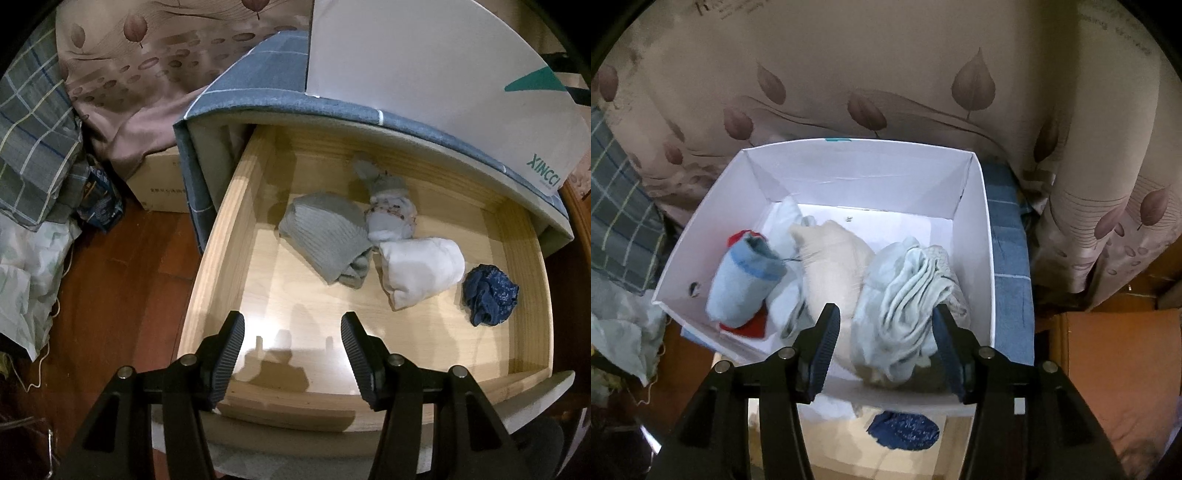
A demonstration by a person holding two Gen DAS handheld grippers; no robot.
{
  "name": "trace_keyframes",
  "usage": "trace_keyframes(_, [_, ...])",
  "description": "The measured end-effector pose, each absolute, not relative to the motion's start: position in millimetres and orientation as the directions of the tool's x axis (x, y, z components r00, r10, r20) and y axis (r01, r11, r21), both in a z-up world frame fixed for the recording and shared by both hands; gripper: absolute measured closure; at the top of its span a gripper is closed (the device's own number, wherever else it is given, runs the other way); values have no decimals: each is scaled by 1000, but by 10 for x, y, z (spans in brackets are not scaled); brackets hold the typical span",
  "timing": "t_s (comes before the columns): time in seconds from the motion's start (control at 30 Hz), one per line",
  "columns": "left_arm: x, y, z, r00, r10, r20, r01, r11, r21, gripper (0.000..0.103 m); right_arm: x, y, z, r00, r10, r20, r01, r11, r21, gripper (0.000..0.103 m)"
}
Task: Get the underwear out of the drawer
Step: 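Move the right gripper into the drawer and grasp the navy floral underwear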
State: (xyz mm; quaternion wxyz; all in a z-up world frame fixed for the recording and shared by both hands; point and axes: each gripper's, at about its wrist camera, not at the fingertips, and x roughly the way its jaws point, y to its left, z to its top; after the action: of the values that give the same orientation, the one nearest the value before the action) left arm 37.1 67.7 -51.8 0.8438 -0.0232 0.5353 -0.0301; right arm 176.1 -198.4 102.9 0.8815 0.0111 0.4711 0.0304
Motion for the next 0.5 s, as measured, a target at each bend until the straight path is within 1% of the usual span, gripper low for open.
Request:
trace_keyframes(0.27, [372, 680, -536, 419, -67, -905, 19, 998, -65, 47, 1229, -1951, 1042, 536, 134, -834, -134, 988, 73, 52])
trace_keyframes(0.37, [371, 672, -543, 418, -65, -906, 19, 998, -63, 47, 1054, -1970, 908, 507, 144, -850, -151, 986, 77, 52])
trace_keyframes(0.5, [371, 679, -554, 413, -64, -909, 18, 998, -62, 47, 879, -2010, 586, 452, 142, -881, -150, 985, 82, 52])
